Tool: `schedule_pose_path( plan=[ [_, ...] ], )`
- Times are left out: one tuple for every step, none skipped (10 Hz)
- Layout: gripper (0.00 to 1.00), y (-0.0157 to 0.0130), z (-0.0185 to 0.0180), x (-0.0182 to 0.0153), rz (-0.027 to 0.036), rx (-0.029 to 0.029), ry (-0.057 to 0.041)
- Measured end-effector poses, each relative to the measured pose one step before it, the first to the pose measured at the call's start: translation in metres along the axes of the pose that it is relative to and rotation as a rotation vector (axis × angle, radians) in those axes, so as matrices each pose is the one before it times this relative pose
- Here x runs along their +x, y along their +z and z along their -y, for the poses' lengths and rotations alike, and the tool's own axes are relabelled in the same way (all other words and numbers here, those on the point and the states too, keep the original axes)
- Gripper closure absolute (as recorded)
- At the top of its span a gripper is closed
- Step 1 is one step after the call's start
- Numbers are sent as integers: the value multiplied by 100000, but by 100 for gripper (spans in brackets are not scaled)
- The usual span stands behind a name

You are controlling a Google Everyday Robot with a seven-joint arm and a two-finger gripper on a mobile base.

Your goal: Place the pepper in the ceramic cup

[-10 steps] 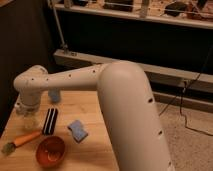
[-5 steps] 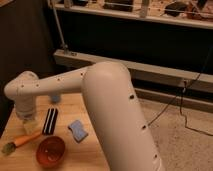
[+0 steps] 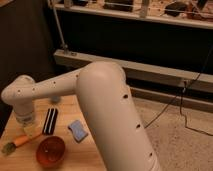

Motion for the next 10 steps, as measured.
schedule_pose_path(
  plan=[
    [35,541,287,232,-680,277,415],
    [35,1025,323,-65,-862,-38,-489],
    [35,534,30,-306,-274,-338,-715],
    [35,976,-70,-973,-153,-1009,-2896],
    [35,802,-56,-1044,330,-1103,-2957],
    [35,556,-79,-538,-107,-1067,-1725],
    [35,748,112,-864,253,-1018,-2136],
    [35,388,151,-449,0,-575,-1126],
    [35,507,313,-527,19,-603,-1353],
    [35,534,313,-303,-175,-574,-908]
  ],
)
